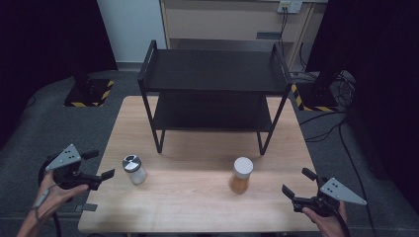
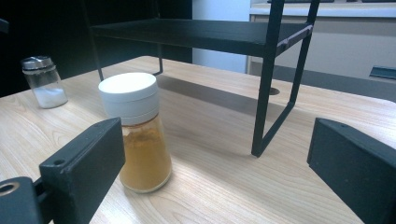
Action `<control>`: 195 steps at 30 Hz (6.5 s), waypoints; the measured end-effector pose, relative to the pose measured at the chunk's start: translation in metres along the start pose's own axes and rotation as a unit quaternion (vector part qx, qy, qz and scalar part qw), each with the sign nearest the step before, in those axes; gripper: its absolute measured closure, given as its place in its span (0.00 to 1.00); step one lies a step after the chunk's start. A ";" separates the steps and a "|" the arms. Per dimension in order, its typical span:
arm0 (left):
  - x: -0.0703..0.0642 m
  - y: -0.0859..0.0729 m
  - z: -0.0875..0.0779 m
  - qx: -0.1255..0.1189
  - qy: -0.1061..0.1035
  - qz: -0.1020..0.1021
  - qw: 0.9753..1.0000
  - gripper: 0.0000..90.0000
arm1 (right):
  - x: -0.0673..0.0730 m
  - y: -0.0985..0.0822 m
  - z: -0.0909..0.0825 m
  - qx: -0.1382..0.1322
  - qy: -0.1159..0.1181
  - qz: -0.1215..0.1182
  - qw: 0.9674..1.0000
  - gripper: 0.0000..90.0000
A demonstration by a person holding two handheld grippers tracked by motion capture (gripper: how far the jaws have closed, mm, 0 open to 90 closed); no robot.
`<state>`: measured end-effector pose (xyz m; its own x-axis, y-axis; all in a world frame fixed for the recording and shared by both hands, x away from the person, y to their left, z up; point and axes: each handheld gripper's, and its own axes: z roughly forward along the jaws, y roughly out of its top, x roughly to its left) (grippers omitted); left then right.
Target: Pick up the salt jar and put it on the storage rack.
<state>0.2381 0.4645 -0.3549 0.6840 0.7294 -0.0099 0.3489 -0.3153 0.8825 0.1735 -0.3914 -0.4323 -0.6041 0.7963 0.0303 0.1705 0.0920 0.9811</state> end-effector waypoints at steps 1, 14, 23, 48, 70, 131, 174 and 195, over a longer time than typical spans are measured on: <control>0.000 0.000 0.004 0.005 -0.001 0.002 1.000 0.04 | 0.000 0.000 0.000 0.000 0.000 0.000 1.000 0.05; 0.005 -0.003 0.052 0.022 -0.026 0.002 0.999 0.06 | 0.000 -0.001 -0.001 -0.001 -0.001 0.001 1.000 0.05; 0.007 -0.009 0.071 0.032 -0.028 -0.004 0.999 0.09 | -0.001 -0.001 -0.001 -0.002 -0.001 0.002 1.000 0.05; 0.009 -0.036 0.085 -0.014 -0.032 -0.017 0.999 0.36 | 0.000 -0.001 -0.001 0.000 -0.005 0.002 1.000 0.05; 0.000 0.031 0.074 -0.031 -0.077 0.025 0.996 0.37 | -0.002 -0.002 -0.001 -0.005 -0.002 0.005 1.000 0.05; -0.041 0.286 0.052 -0.045 -0.129 0.074 0.988 0.37 | -0.001 -0.011 -0.006 -0.036 -0.015 0.039 0.998 0.01; -0.015 0.377 0.115 -0.044 0.067 -0.021 0.997 0.37 | -0.009 -0.015 -0.004 -0.036 -0.002 0.057 0.998 0.02; -0.008 0.365 0.138 -0.018 0.062 -0.024 0.998 0.37 | -0.009 -0.015 -0.005 -0.037 -0.004 0.057 0.998 0.02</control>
<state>0.4486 0.2599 -0.0971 0.5822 0.8130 0.0028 0.3555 -0.2577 0.8985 0.1726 -0.4026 -0.4465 -0.5779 0.8036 0.1423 0.1800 -0.0445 0.9827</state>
